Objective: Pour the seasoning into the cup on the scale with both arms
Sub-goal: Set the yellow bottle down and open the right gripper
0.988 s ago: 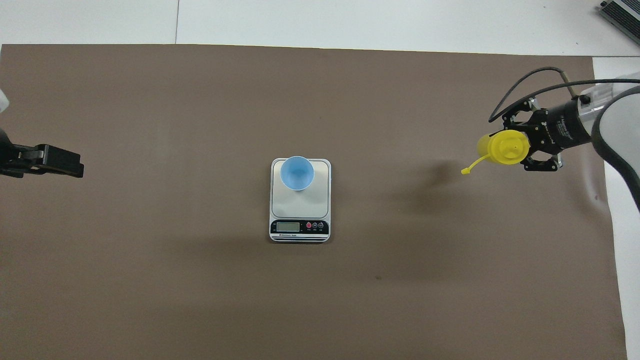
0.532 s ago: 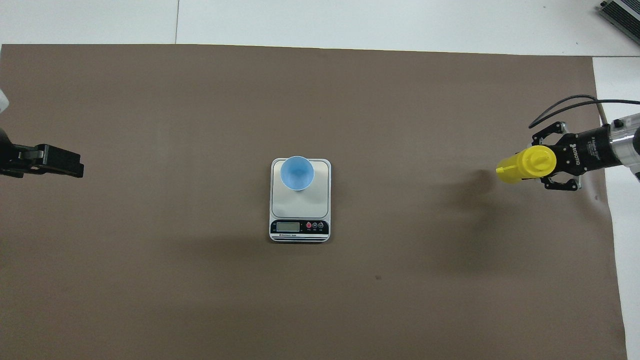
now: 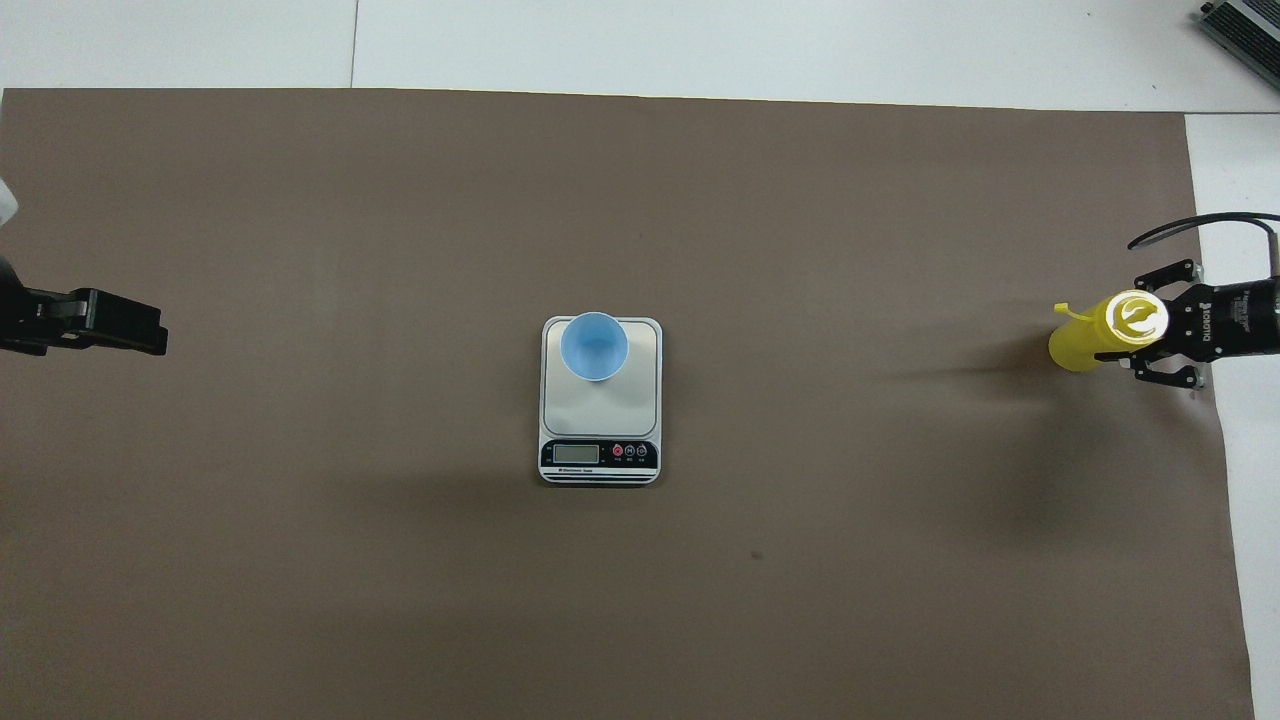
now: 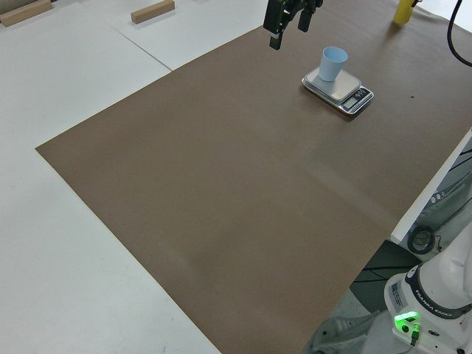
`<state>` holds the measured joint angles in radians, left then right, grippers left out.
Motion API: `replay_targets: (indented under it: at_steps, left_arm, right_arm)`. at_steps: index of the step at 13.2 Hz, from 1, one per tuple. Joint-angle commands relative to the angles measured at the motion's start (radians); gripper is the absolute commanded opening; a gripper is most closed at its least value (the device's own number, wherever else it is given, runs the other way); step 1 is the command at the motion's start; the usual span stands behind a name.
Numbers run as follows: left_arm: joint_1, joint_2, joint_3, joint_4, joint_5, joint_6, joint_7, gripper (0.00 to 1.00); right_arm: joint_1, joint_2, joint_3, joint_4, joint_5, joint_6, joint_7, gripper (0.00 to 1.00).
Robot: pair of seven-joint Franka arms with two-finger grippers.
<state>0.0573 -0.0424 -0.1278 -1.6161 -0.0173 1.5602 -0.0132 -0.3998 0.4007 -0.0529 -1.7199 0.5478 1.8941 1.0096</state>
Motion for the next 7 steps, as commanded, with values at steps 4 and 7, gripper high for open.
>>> replay_targets:
  at_steps: [4,7]
  left_arm:
    - [0.009,-0.020,-0.004,-0.016,0.010,-0.009,0.009,1.00]
    - [0.009,-0.020,-0.004,-0.016,0.010,-0.009,0.009,1.00]
  right_arm:
    - [-0.004,-0.143,-0.004,-0.020,0.006,0.007,0.024,1.00]
    - [-0.004,-0.207,-0.007,-0.021,-0.029,-0.004,-0.008,1.00]
